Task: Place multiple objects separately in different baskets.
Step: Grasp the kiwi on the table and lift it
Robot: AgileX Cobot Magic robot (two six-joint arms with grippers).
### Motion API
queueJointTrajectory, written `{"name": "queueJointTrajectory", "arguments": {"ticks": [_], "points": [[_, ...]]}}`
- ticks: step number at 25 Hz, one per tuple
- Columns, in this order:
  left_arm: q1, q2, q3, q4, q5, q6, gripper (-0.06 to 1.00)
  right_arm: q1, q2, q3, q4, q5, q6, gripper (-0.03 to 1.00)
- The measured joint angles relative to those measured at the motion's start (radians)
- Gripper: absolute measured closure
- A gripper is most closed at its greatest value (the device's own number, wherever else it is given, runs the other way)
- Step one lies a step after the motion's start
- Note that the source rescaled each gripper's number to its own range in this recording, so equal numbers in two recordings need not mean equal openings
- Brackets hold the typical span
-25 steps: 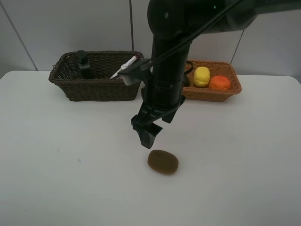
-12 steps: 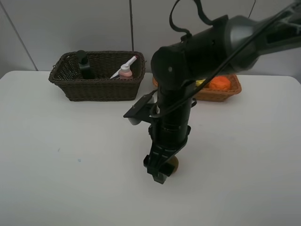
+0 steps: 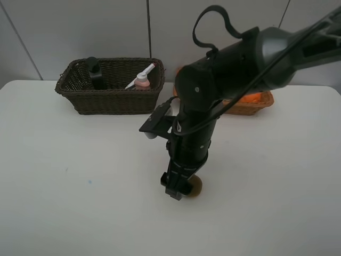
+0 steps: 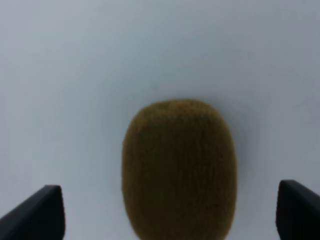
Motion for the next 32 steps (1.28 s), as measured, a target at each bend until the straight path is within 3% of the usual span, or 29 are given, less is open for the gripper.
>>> {"name": "queueJointTrajectory", "arguments": {"ticks": [9,32], "points": [[0.000,0.000,0.000,0.000,0.000,0.000,0.04,0.000,0.000,0.141,-0.059,-0.228,0.040,-0.03],[0.000,0.000,0.000,0.000,0.000,0.000,0.04,-0.058,0.006,0.141,-0.016,-0.253,0.026,-0.03]]}}
